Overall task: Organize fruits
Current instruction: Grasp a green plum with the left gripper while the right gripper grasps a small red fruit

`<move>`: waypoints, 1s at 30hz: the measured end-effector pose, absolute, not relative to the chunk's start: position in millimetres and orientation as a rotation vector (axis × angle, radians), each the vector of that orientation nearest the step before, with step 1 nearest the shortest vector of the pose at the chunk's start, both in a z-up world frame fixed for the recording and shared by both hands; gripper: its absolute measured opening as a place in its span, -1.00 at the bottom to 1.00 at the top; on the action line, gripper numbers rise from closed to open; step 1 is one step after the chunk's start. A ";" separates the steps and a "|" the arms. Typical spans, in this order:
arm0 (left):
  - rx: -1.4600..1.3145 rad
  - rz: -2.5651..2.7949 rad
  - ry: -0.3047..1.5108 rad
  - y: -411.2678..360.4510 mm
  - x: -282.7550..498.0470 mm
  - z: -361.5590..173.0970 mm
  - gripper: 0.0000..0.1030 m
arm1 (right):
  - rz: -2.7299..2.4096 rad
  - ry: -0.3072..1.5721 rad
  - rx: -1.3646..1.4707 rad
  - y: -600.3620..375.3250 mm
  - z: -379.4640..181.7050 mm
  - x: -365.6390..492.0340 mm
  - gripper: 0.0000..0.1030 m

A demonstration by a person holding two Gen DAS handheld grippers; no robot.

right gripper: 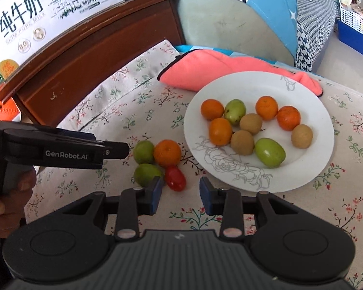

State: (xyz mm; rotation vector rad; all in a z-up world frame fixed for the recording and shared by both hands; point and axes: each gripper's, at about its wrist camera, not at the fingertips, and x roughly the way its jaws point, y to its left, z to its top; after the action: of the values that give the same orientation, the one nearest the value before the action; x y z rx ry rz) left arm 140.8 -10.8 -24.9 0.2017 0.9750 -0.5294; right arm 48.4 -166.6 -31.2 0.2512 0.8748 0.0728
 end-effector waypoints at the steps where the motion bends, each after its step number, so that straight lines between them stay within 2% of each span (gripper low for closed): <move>1: 0.203 -0.535 0.975 -11.8 140.6 -25.8 0.29 | 0.075 0.877 0.242 -165.4 -32.4 49.9 -0.30; 14: 0.174 -0.566 0.988 -22.5 144.9 -31.1 0.27 | 0.095 0.864 0.125 -149.6 -40.4 60.6 -0.31; 21: 0.180 -0.590 0.995 -23.8 143.8 -31.5 0.27 | 0.120 0.877 0.087 -146.5 -43.8 61.3 -0.51; 30: 0.205 -0.578 0.995 -23.2 146.5 -29.7 0.28 | 0.112 0.860 0.041 -140.4 -48.6 65.2 -0.52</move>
State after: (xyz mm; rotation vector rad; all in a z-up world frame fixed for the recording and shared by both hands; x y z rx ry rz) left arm 146.5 -23.2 -29.7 0.2053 0.9948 -0.5783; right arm 65.2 -140.4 -48.6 0.0407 0.8596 0.1121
